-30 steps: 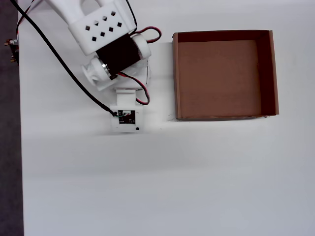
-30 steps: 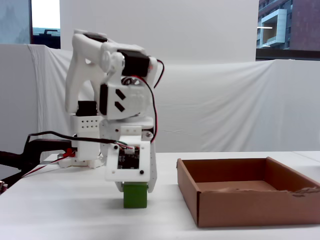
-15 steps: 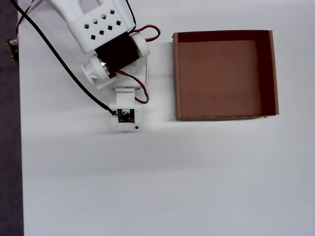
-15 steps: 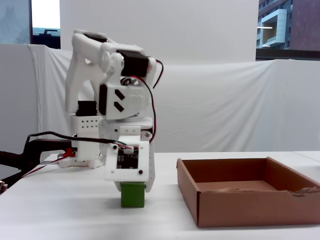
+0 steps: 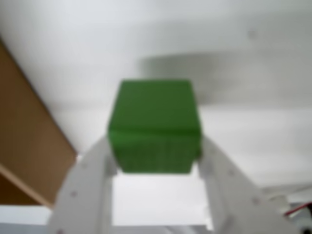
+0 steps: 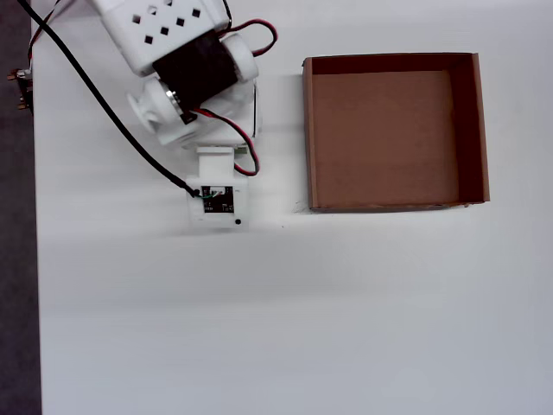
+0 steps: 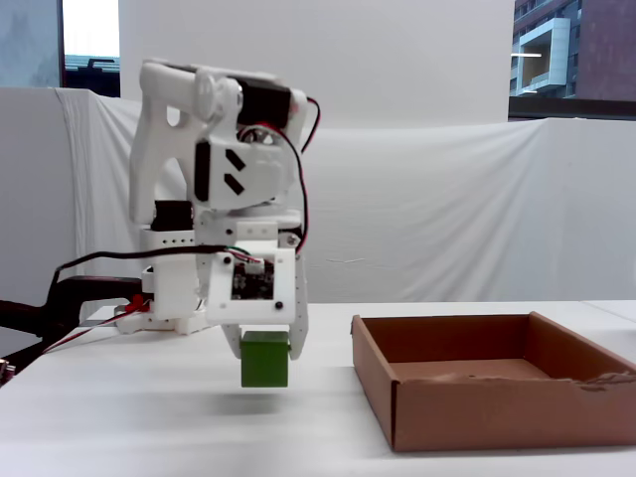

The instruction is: Grasp a green cube and put it in a box.

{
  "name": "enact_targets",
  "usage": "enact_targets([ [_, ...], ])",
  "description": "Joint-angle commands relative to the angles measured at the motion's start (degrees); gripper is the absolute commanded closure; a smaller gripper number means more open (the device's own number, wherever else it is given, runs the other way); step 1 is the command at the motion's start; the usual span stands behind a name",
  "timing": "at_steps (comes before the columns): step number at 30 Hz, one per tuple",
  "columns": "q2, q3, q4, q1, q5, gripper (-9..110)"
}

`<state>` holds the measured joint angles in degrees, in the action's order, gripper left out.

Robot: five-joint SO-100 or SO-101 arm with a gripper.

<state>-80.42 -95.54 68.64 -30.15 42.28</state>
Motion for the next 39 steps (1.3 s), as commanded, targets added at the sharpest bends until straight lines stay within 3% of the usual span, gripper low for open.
enact_targets([
  [1, -4.0, 3.9, 0.9, -1.2, 0.1, 87],
  [23, -16.3, 1.1, 8.3, -19.0, -0.4, 86],
  [39, -7.7, 13.2, 8.2, -21.4, 0.4, 86],
])
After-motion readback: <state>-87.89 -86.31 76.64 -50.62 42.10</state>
